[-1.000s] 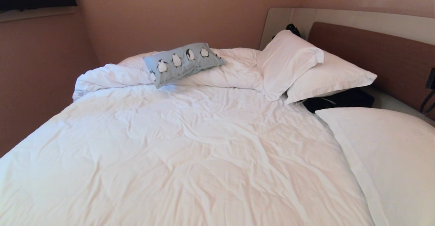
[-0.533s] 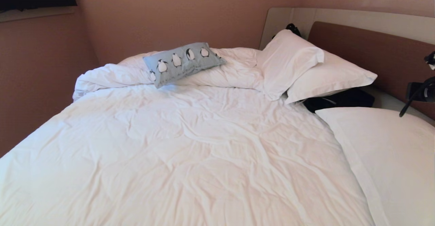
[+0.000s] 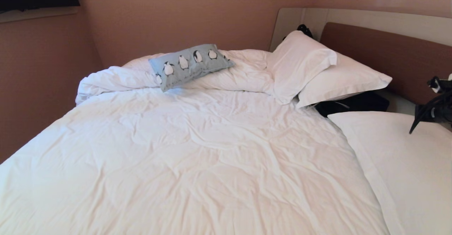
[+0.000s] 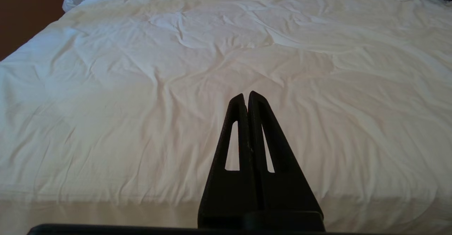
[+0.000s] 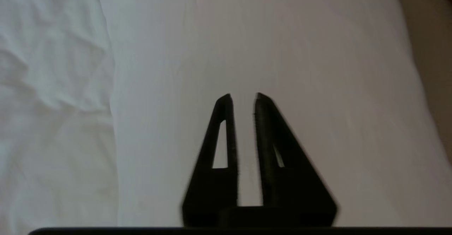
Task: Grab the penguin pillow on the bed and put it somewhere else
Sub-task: Place the pillow at the bedside
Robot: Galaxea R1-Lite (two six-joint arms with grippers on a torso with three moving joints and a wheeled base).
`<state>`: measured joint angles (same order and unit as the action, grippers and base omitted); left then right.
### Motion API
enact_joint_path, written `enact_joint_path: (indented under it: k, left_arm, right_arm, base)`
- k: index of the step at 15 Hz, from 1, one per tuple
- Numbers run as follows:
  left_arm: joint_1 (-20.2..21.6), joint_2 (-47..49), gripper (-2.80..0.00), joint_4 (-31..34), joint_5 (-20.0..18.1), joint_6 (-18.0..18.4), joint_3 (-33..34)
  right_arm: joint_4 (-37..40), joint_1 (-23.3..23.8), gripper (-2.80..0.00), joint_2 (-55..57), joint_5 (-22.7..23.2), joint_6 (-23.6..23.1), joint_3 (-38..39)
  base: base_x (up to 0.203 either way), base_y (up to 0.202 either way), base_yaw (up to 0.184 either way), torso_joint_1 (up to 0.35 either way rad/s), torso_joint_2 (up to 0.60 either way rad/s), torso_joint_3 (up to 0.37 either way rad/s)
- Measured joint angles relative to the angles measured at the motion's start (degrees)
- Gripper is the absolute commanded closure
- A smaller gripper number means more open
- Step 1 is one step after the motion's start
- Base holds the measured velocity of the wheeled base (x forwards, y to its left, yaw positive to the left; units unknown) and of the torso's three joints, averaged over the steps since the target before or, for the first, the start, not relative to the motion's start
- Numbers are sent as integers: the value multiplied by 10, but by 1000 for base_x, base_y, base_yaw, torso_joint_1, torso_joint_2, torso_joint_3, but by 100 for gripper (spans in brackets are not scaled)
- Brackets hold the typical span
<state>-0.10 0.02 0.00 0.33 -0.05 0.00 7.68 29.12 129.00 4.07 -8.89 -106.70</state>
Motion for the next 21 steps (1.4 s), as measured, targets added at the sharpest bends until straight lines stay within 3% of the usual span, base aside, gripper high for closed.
enact_joint_path:
  k: [8,16,21]
  left_arm:
    - [0,0,0,0,0,0,0]
    - [0,0,0,0,0,0,0]
    - [0,0,0,0,0,0,0]
  right_arm:
    - [38,21,-280,36,2,-23,-34]
    - [51,39,-280,72,58,-82,-34]
    - [42,48,-280,139,63,-143,-36]
  base:
    - [0,0,0,0,0,0]
    - [0,0,0,0,0,0]
    - [0,0,0,0,0,0]
